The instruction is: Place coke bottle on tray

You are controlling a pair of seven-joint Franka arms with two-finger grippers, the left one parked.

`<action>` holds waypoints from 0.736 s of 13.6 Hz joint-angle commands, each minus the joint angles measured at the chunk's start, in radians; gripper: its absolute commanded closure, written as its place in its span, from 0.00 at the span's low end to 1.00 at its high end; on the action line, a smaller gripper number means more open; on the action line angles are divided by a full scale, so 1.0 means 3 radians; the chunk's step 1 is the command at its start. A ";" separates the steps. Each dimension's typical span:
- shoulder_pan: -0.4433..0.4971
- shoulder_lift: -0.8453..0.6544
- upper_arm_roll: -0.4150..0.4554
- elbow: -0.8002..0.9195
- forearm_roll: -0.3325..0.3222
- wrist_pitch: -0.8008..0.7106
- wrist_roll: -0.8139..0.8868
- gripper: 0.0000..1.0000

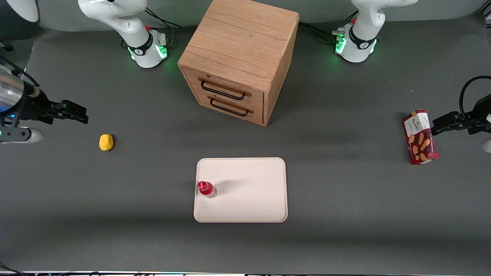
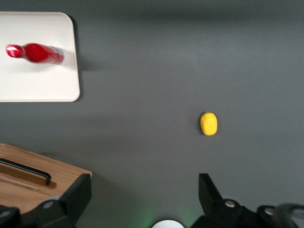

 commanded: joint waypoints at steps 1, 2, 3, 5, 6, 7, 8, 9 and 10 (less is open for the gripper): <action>-0.0019 -0.0305 -0.0180 -0.0536 0.0002 0.0270 -0.0357 0.00; -0.0019 -0.0382 -0.0272 -0.0699 0.0007 0.0408 -0.0479 0.00; -0.0019 -0.0438 -0.0334 -0.0822 0.0012 0.0510 -0.0562 0.00; -0.0019 -0.0429 -0.0385 -0.0849 0.0012 0.0562 -0.0583 0.00; -0.0019 -0.0428 -0.0386 -0.0849 0.0012 0.0608 -0.0583 0.00; -0.0019 -0.0428 -0.0386 -0.0844 0.0012 0.0618 -0.0583 0.00; -0.0029 -0.0428 -0.0375 -0.0834 0.0012 0.0624 -0.0583 0.00; -0.0070 -0.0418 -0.0340 -0.0814 0.0017 0.0624 -0.0563 0.00; -0.0105 -0.0413 -0.0309 -0.0803 0.0017 0.0629 -0.0527 0.00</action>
